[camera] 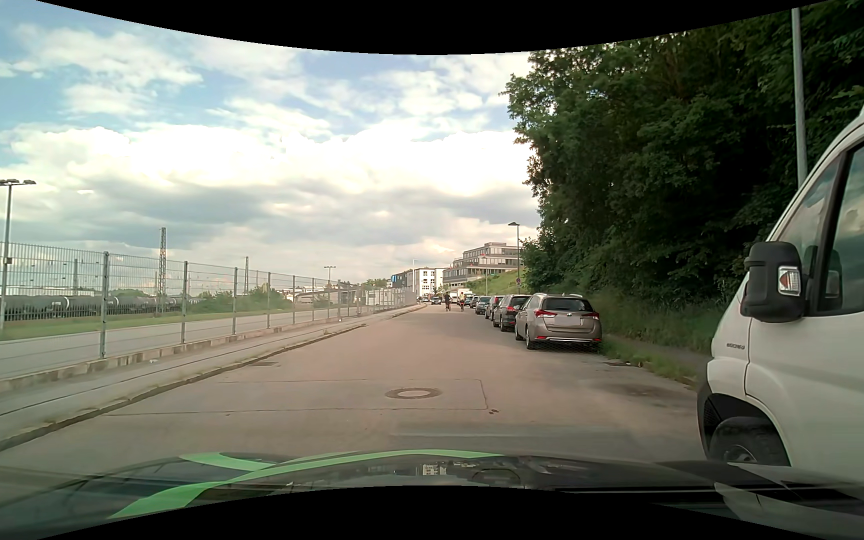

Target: Follow the waypoints while adhering to traffic rules and regulations

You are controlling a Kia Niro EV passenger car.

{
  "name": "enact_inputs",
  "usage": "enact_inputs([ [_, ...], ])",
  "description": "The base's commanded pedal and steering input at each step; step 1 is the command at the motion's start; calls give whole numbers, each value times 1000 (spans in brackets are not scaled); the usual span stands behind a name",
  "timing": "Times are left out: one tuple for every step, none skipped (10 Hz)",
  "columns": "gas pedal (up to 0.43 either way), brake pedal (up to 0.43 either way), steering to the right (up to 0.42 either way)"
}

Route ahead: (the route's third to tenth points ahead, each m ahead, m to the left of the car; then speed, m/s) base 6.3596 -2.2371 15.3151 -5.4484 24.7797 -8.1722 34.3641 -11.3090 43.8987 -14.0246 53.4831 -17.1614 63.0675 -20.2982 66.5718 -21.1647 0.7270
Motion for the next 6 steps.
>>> enact_inputs([
  [28,0,-175],
  [28,0,-173],
  [39,0,-166],
  [47,0,-157],
  [47,0,-150],
  [47,0,-139],
])
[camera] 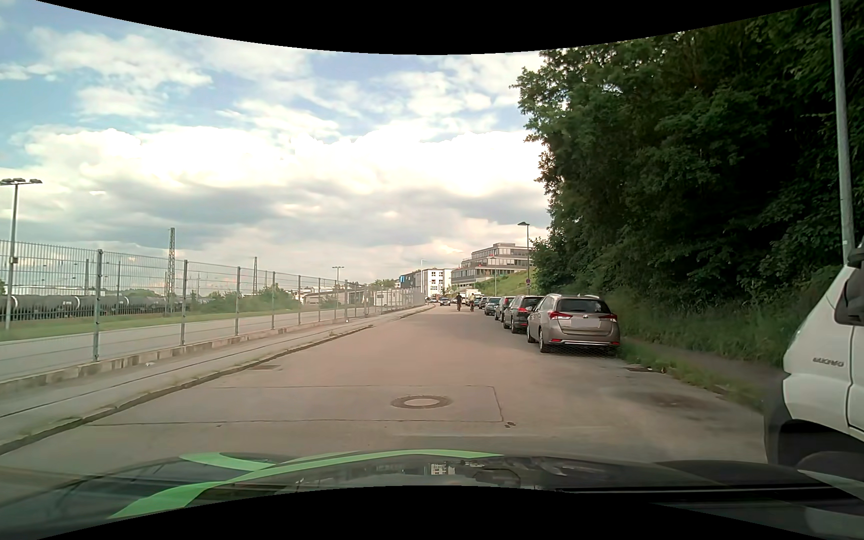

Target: Follow the waypoints while adhering to traffic rules and regulations

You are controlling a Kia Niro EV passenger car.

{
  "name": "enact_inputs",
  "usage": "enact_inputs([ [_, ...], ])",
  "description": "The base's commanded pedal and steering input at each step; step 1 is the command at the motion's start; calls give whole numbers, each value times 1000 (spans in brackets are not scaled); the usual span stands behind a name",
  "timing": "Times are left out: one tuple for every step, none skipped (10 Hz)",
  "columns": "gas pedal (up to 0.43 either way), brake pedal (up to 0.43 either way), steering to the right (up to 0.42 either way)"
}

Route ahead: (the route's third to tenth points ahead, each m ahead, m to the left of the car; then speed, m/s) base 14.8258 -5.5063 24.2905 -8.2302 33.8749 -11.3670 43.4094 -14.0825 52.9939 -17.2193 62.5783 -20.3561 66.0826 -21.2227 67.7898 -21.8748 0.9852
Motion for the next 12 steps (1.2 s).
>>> enact_inputs([
  [47,0,-130],
  [47,0,-124],
  [47,0,-116],
  [47,0,-109],
  [47,0,-101],
  [47,0,-96],
  [47,0,-88],
  [47,0,-82],
  [47,0,-76],
  [47,0,-72],
  [47,12,-65],
  [47,24,-55],
])
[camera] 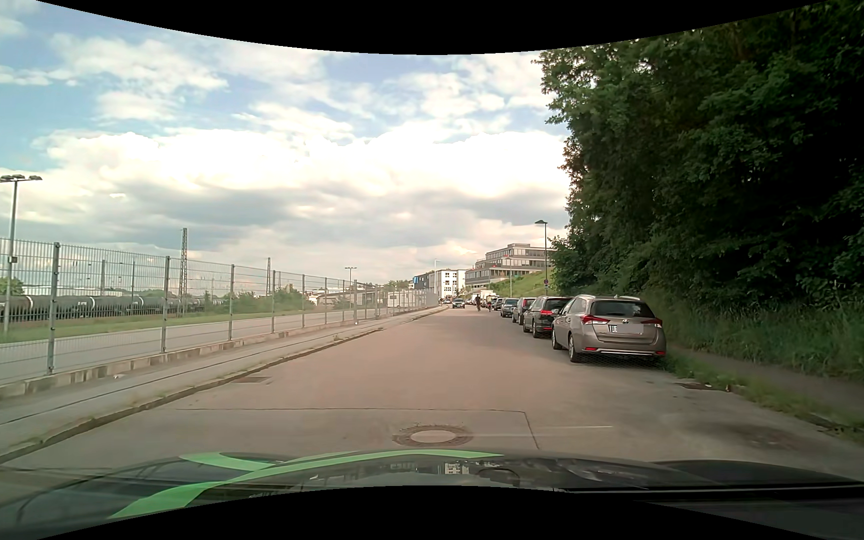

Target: Follow the waypoints while adhering to traffic rules and regulations

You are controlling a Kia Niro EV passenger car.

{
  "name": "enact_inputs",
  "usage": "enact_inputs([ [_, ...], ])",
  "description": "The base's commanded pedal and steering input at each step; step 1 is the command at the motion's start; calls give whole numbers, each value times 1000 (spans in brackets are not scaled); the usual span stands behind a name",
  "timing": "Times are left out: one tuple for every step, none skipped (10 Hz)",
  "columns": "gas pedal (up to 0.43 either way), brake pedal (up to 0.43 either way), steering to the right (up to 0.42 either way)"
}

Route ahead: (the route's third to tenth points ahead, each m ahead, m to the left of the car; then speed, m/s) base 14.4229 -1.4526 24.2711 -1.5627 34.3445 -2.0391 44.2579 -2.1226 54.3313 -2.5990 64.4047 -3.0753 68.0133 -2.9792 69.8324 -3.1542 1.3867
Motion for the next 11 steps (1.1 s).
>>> enact_inputs([
  [47,37,-45],
  [47,37,-36],
  [47,43,-22],
  [47,43,1],
  [47,37,19],
  [47,37,38],
  [47,37,53],
  [47,37,62],
  [47,43,71],
  [47,43,75],
  [47,55,75],
])
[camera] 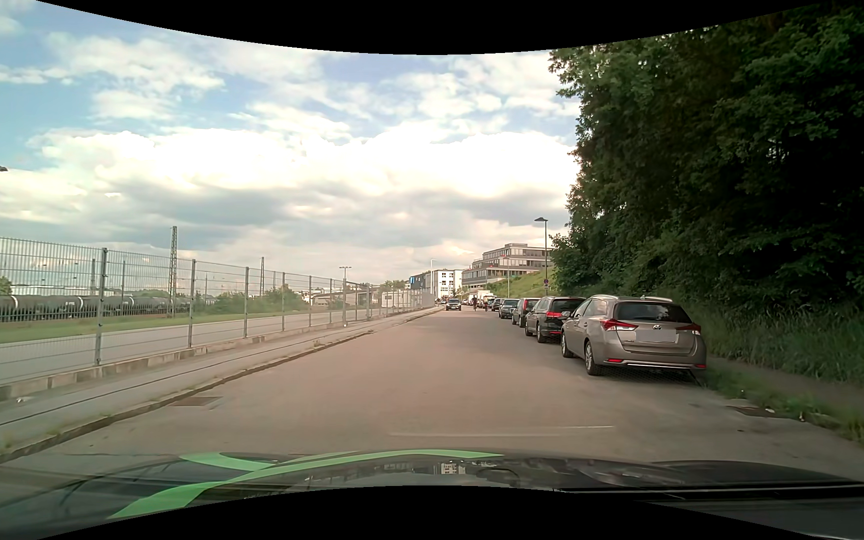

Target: Follow the waypoints while adhering to traffic rules and regulations

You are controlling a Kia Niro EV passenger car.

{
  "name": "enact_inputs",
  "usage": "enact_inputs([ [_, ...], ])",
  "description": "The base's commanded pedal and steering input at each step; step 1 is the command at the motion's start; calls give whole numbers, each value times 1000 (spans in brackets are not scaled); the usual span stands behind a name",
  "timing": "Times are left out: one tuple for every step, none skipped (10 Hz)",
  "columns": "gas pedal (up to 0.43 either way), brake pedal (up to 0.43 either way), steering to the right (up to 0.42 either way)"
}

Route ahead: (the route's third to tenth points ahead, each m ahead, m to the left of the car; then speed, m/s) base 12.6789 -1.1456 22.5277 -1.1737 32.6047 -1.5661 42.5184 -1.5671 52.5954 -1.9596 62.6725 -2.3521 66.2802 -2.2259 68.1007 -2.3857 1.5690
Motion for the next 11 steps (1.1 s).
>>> enact_inputs([
  [47,67,75],
  [47,61,76],
  [47,61,76],
  [47,55,76],
  [47,49,79],
  [47,43,90],
  [47,37,93],
  [47,37,89],
  [47,30,88],
  [47,30,85],
  [47,43,83],
])
